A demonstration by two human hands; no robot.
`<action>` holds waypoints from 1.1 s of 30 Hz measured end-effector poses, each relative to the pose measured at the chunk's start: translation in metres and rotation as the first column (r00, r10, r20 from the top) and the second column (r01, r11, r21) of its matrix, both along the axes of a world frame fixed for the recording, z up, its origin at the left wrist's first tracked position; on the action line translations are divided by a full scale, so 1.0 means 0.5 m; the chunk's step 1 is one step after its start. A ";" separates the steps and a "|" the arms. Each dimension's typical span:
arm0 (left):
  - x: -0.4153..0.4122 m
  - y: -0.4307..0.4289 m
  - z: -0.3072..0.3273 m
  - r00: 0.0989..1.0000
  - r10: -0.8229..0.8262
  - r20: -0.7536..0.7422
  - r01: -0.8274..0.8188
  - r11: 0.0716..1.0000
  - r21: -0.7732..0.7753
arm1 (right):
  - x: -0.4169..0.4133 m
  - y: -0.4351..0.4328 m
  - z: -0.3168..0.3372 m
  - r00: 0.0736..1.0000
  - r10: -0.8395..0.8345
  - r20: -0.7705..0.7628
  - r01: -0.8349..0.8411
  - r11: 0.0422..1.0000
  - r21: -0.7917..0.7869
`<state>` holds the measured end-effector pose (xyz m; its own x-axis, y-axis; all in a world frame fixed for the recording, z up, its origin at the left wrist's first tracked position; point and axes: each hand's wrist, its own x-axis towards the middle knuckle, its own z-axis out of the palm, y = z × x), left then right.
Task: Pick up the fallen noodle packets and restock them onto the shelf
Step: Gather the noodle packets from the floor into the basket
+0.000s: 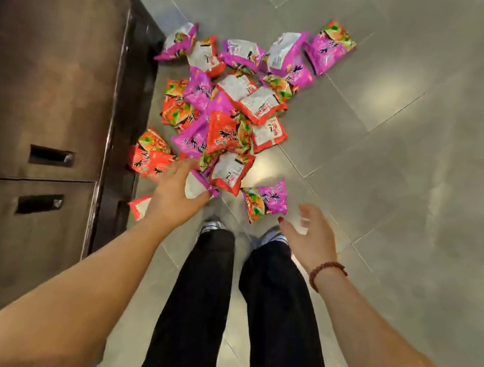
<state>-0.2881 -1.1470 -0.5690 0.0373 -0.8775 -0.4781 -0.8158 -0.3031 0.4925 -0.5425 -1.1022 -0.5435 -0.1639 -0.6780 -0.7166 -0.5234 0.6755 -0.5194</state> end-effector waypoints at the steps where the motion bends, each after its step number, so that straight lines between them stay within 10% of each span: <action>1: -0.003 -0.012 -0.050 0.999 0.043 -0.009 -0.042 0.999 0.030 | 0.004 -0.002 -0.052 0.997 -0.072 0.034 0.071 0.996 0.046; 10: -0.005 -0.090 -0.489 0.951 0.301 -0.072 -0.282 0.939 0.197 | 0.071 -0.019 -0.519 0.880 -0.473 0.040 0.426 0.825 0.372; 19: -0.006 -0.113 -0.775 0.815 0.557 -0.161 -0.491 0.811 0.319 | 0.116 -0.005 -0.836 0.501 -0.866 -0.001 0.750 0.433 0.499; 24: -0.005 -0.121 -0.842 0.853 0.515 -0.089 -0.477 0.836 0.270 | 0.126 -0.031 -0.869 0.496 -0.868 0.036 0.808 0.476 0.347; 33: -0.013 -0.148 -0.864 0.871 0.489 -0.053 -0.428 0.807 0.406 | 0.107 -0.101 -0.892 0.787 -0.586 0.193 0.538 0.805 0.252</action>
